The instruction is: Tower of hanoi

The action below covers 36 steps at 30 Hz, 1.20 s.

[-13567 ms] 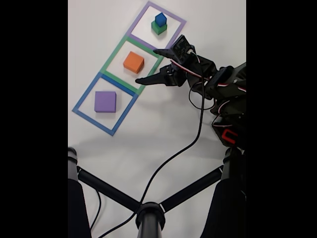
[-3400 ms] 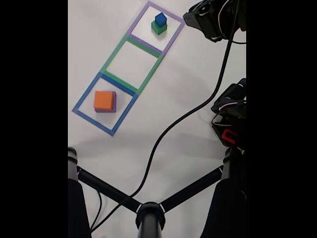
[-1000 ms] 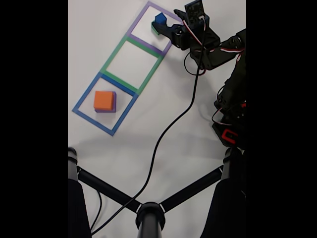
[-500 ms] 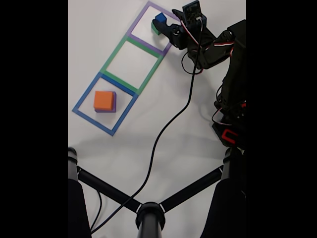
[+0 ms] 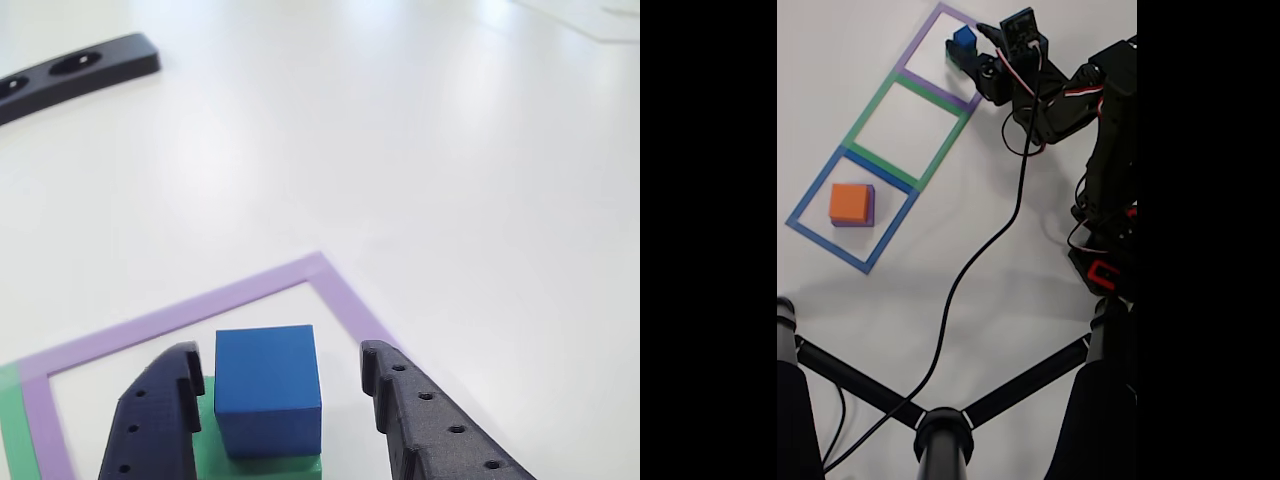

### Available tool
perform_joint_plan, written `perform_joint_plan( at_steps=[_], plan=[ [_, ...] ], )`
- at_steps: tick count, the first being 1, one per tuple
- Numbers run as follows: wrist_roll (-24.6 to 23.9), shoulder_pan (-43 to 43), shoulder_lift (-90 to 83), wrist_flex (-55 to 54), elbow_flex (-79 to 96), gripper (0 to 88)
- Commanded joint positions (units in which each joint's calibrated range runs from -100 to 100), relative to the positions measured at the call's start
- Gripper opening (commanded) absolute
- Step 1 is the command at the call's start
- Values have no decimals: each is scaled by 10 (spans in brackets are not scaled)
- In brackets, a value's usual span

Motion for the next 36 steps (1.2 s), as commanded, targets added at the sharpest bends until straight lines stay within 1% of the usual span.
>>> perform_joint_plan(
  at_steps=[1, 11, 16, 19, 21, 25, 30, 33, 36],
  plan=[
    [0, -6, -3, -17, -16, 113],
    [0, -7, 6, -24, -17, 21],
    [0, -9, -16, -20, -14, 18],
    [0, -11, -60, 14, -4, 19],
    [0, -14, -115, 67, 6, 17],
    [0, -19, -262, 236, 19, 12],
    [0, -24, -481, 596, -34, 6],
    [0, -31, -559, 798, -110, 3],
    [0, -42, -593, 1007, -233, 1]
  ],
)
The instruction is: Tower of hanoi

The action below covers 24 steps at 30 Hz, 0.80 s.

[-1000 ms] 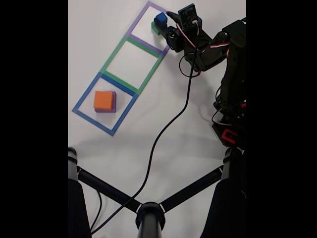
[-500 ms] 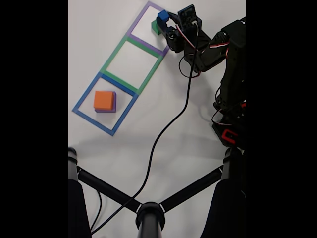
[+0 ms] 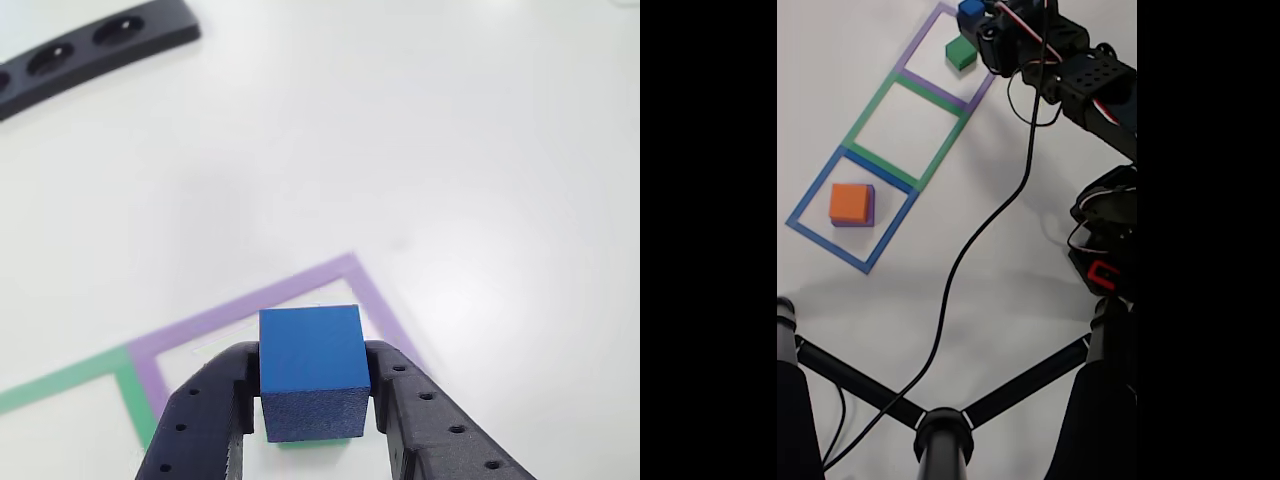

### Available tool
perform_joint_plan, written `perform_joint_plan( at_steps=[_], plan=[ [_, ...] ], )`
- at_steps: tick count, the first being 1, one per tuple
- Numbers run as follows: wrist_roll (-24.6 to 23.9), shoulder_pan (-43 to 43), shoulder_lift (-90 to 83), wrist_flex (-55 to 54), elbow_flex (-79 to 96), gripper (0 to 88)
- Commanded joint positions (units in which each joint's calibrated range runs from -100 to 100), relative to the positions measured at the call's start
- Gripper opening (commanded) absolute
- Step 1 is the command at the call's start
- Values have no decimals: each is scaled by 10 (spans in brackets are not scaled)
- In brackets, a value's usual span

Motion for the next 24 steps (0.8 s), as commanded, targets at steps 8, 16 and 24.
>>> perform_joint_plan(
  at_steps=[8, 16, 24],
  plan=[
    [0, -77, -70, 665, -483, 1],
    [0, -140, -69, 797, -636, 1],
    [0, -173, -74, 800, -627, 1]
  ],
)
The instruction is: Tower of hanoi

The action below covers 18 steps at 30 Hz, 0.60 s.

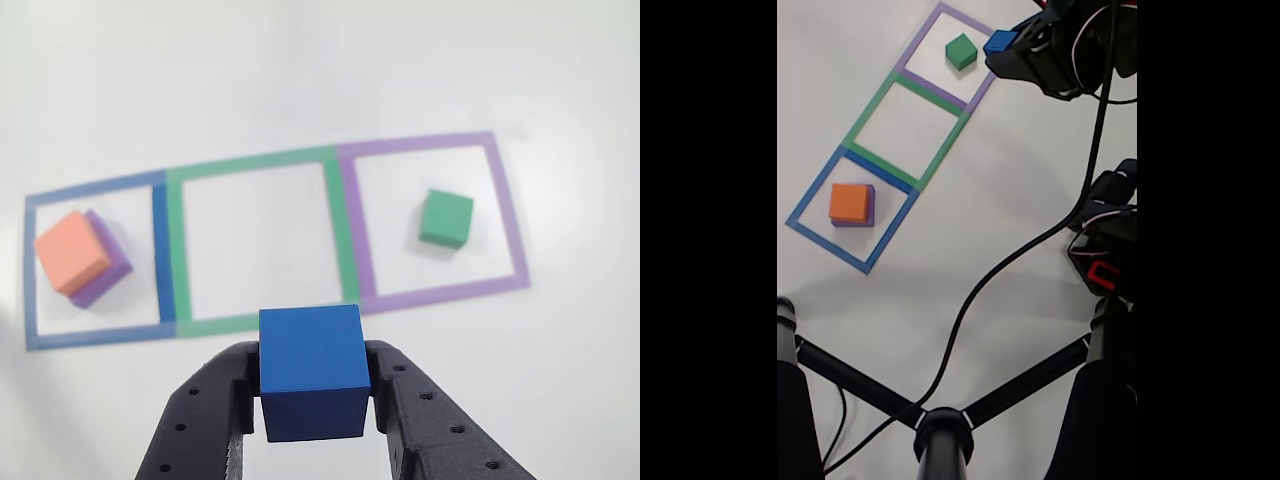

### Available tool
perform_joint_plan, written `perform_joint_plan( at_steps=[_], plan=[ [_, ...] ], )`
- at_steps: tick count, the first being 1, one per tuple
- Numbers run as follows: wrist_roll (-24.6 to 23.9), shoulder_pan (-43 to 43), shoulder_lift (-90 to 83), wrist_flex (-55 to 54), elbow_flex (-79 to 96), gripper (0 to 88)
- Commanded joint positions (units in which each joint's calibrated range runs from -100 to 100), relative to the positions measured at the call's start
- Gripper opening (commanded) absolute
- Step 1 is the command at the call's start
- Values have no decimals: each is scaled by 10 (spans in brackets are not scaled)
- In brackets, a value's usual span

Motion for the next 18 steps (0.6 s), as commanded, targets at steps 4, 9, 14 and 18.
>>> perform_joint_plan(
  at_steps=[4, 9, 14, 18],
  plan=[
    [0, -18, -28, -82, 102, 1],
    [0, -15, -71, -247, 309, 1],
    [0, -23, -84, -441, 490, 1],
    [0, -27, -60, -651, 630, 1]
  ],
)
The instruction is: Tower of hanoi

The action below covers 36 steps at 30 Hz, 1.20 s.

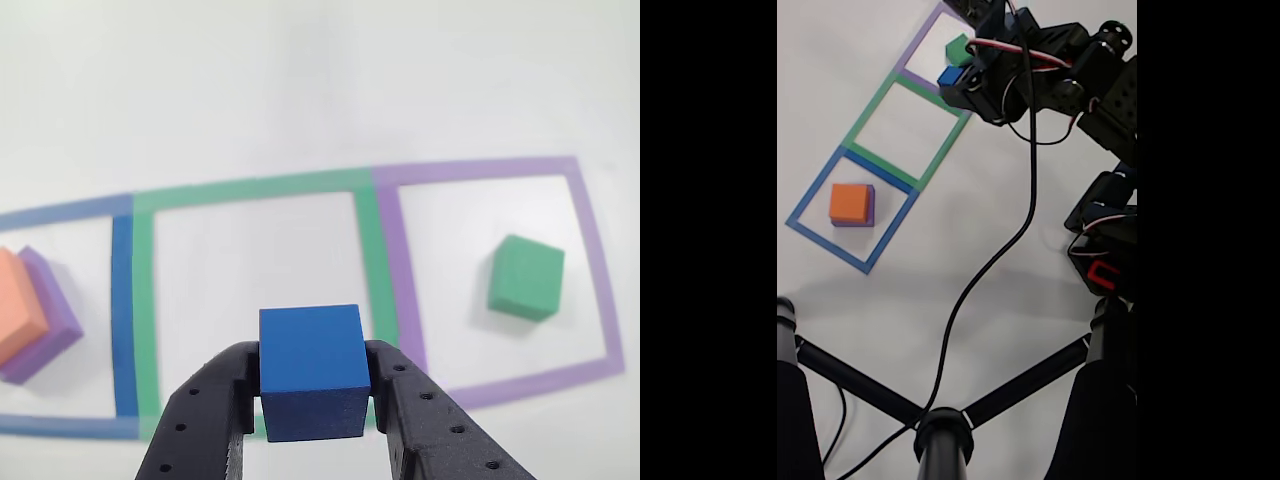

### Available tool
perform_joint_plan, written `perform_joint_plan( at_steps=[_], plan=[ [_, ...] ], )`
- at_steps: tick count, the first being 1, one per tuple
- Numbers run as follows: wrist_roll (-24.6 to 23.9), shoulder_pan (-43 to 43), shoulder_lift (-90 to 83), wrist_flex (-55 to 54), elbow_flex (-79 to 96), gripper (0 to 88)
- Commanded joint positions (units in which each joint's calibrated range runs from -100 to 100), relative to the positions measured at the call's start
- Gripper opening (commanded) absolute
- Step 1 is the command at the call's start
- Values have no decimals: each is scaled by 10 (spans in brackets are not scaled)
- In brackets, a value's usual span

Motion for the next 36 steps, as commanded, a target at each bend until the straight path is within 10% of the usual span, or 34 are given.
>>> perform_joint_plan(
  at_steps=[1, 18, 36],
  plan=[
    [0, -8, 18, -241, 128, 1],
    [0, -39, 379, -927, 336, 1],
    [0, -34, 632, -1120, 266, 1]
  ],
)
